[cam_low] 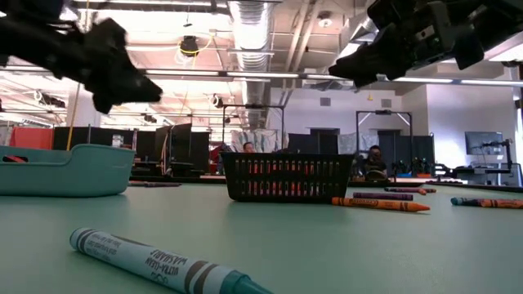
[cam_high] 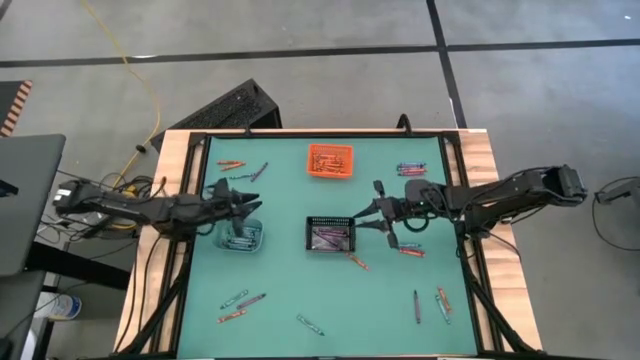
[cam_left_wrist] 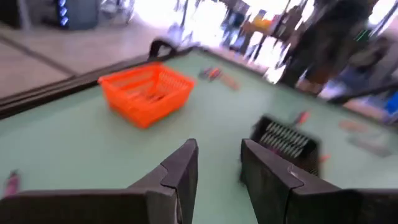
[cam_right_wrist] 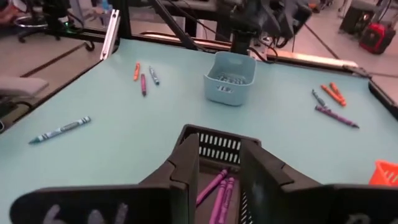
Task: Sort crayons
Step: Put the orange crayon into the orange bin
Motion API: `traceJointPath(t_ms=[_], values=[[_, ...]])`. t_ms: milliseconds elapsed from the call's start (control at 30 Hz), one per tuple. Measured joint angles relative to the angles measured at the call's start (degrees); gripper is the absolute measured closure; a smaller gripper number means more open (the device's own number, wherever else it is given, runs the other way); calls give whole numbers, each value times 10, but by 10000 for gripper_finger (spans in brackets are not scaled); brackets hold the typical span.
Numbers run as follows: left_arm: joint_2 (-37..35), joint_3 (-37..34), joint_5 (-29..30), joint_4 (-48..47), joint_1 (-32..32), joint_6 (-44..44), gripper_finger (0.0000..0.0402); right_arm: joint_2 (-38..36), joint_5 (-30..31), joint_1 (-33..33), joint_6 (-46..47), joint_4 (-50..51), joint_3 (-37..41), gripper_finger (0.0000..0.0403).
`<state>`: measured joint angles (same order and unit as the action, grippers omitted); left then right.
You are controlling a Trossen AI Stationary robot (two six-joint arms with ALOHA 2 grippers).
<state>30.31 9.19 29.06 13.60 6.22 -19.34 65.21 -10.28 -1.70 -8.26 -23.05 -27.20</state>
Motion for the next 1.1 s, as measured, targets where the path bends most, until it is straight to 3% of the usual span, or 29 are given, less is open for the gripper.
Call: traceJointPath(t_ms=[200, 400, 833, 933, 1100], values=[[141, 82, -12, -64, -70, 33, 290, 0, 1, 6, -9, -24, 0, 292], [198, 128, -71, -81, -143, 82, 290, -33, -1, 22, -47, -12, 0, 292], [306, 174, -313, -58, -353, 113, 290, -140, 5, 134, -58, 27, 14, 292], [319, 180, -345, -72, -374, 111, 290, -167, 67, 161, -58, 42, 14, 292], [316, 183, -349, -98, -387, 116, 290, -204, 179, 178, -72, 71, 14, 292]])
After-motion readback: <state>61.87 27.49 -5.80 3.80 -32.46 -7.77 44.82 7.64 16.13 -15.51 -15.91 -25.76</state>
